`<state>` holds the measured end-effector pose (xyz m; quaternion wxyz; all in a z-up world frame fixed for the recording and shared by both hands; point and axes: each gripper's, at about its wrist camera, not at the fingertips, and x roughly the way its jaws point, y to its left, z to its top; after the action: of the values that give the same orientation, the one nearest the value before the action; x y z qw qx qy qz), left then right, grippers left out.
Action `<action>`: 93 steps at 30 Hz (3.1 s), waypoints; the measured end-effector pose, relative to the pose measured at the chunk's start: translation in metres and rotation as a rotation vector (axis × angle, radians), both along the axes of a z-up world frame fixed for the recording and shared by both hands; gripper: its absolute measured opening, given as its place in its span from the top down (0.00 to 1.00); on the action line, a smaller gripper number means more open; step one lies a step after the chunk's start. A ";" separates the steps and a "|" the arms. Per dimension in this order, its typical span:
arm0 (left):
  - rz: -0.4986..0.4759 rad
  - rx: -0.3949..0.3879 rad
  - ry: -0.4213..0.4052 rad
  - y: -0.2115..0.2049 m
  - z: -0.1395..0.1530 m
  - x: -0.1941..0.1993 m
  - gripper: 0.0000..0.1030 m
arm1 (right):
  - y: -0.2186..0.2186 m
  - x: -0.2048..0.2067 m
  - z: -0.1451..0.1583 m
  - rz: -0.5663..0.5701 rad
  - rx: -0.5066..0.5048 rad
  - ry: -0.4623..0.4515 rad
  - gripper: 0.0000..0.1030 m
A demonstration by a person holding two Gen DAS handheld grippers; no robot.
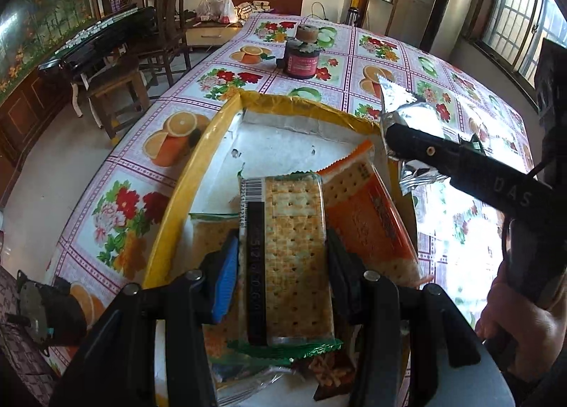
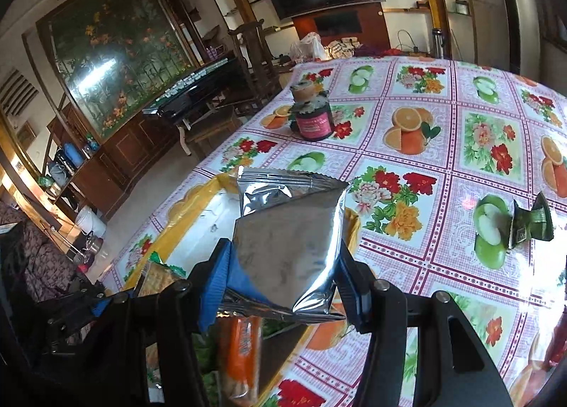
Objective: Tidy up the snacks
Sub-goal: 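Lower both held snacks into the tray and open both tools, then move both tools back toward the remaining snacks on the table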
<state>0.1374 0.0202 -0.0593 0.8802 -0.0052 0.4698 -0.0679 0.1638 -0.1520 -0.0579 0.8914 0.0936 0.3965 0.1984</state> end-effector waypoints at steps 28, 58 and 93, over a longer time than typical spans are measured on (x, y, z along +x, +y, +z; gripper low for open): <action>0.041 0.058 0.031 -0.003 -0.011 0.024 0.53 | 0.024 0.022 -0.022 0.064 -0.042 0.054 0.46; 0.072 0.045 0.101 0.001 -0.019 0.033 0.19 | 0.017 0.020 -0.019 0.041 -0.022 0.062 0.41; -0.234 -0.028 -0.022 -0.126 0.035 -0.058 0.07 | -0.210 -0.131 -0.010 -0.394 0.043 0.031 0.34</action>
<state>0.0796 -0.1055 -0.0245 0.8711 0.0379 0.4566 -0.1767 0.0327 -0.3623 -0.0677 0.9046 0.1914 0.3800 0.0268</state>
